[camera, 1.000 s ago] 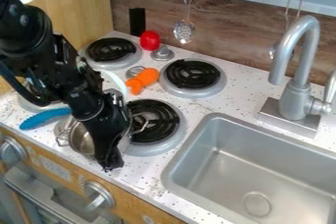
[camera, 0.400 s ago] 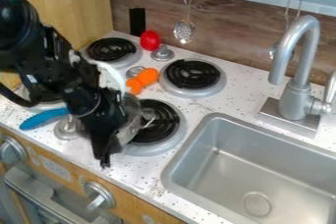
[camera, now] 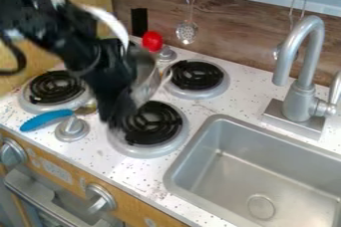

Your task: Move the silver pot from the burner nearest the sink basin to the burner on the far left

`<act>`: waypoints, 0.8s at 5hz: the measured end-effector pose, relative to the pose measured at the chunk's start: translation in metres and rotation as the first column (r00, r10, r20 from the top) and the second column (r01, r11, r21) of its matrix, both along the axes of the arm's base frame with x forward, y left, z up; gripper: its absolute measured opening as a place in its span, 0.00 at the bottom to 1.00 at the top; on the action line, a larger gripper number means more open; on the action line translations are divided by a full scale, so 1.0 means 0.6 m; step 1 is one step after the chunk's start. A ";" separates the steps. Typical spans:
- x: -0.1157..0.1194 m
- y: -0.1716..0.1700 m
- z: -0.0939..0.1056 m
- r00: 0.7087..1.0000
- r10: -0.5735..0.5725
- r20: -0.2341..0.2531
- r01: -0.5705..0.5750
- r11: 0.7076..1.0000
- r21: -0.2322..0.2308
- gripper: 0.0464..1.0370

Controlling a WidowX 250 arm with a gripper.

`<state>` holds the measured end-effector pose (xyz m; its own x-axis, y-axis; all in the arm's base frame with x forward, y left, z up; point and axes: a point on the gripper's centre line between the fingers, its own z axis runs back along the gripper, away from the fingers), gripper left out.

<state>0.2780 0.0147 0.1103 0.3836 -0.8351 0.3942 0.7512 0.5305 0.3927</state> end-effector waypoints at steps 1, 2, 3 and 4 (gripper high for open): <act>0.033 0.070 0.035 0.992 0.113 0.060 -0.114 0.993 0.013 0.06; 0.072 0.142 0.019 0.973 0.229 0.031 -0.230 0.973 0.023 0.06; 0.097 0.224 -0.013 0.929 0.370 -0.026 -0.369 0.929 0.039 0.06; 0.095 0.303 -0.026 0.876 0.480 -0.046 -0.477 0.876 0.068 0.06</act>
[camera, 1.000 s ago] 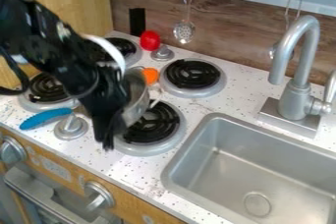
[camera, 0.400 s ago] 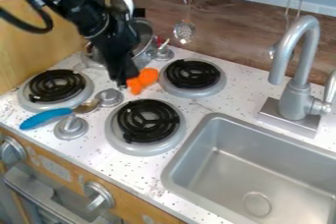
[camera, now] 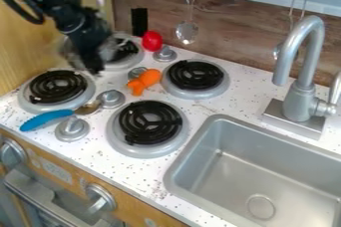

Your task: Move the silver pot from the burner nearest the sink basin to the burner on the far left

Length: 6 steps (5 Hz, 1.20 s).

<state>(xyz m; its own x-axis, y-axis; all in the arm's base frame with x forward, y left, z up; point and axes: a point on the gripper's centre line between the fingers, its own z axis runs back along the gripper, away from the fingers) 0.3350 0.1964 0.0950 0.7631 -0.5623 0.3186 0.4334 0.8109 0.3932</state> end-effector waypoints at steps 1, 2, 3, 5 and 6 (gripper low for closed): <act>-0.019 0.075 -0.014 0.994 0.104 -0.031 -0.104 0.995 0.007 0.06; -0.031 0.111 -0.022 0.984 0.164 -0.065 -0.162 0.986 0.029 0.06; -0.033 0.127 -0.053 0.973 0.184 -0.139 -0.180 0.983 0.040 0.06; -0.047 0.121 -0.091 0.965 0.165 -0.203 -0.163 0.986 0.026 0.06; -0.057 0.103 -0.104 0.968 0.139 -0.210 -0.142 0.990 0.000 0.06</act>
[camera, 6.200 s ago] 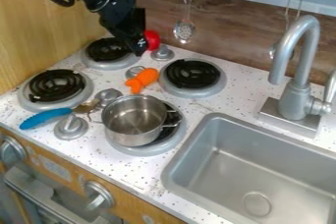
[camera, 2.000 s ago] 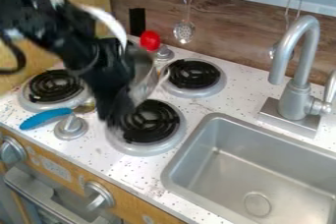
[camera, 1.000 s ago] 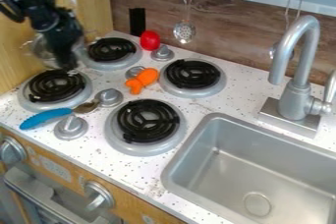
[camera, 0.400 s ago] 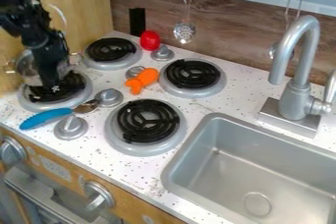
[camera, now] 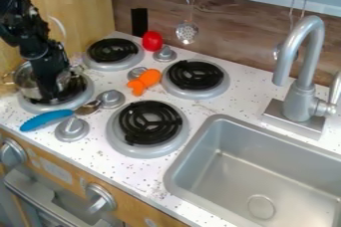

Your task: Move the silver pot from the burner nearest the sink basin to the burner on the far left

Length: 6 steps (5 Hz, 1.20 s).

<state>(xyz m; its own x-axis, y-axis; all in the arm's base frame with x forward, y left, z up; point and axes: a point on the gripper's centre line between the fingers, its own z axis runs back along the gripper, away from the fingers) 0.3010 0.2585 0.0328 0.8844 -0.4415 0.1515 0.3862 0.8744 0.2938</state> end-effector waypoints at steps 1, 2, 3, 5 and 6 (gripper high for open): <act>-0.005 -0.020 0.005 0.999 -0.005 0.033 0.006 0.999 -0.038 0.09; -0.006 -0.020 0.019 0.999 0.004 0.044 -0.002 0.999 -0.037 0.30; -0.006 -0.021 0.021 0.999 0.003 0.041 -0.001 0.999 -0.041 0.60; 0.008 -0.023 0.035 0.998 0.017 0.067 -0.013 0.999 -0.051 0.98; 0.021 -0.035 0.132 0.977 -0.023 0.212 0.025 1.000 -0.007 0.97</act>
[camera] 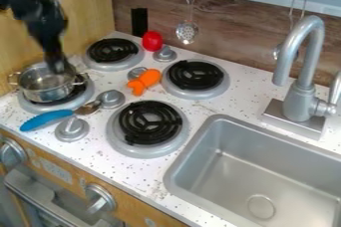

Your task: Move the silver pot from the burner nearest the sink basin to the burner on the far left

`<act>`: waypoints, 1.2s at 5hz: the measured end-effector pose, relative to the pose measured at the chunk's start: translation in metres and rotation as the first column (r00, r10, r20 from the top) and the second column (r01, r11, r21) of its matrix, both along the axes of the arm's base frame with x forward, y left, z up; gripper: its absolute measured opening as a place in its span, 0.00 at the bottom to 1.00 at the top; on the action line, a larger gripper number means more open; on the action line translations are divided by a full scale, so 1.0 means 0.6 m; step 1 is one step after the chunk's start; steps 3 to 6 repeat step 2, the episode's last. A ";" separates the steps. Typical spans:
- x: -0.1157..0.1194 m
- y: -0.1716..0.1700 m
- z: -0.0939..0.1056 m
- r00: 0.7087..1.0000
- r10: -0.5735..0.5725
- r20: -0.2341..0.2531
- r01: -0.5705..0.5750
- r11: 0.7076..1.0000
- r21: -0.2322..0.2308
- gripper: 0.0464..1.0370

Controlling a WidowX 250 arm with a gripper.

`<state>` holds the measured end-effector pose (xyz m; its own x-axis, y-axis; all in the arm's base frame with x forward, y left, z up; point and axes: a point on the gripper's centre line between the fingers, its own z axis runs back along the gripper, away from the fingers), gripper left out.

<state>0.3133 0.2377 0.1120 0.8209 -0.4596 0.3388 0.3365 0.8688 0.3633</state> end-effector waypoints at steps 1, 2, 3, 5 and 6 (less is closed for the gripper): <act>-0.009 -0.031 0.060 0.993 -0.055 0.106 0.053 0.998 0.021 0.97; -0.008 -0.033 0.068 0.991 -0.061 0.117 0.058 0.998 0.030 0.97; -0.008 -0.033 0.068 0.991 -0.061 0.117 0.058 0.998 0.030 0.97; -0.008 -0.033 0.068 0.991 -0.061 0.117 0.058 0.998 0.030 0.97; -0.008 -0.033 0.068 0.991 -0.061 0.117 0.058 0.998 0.030 0.97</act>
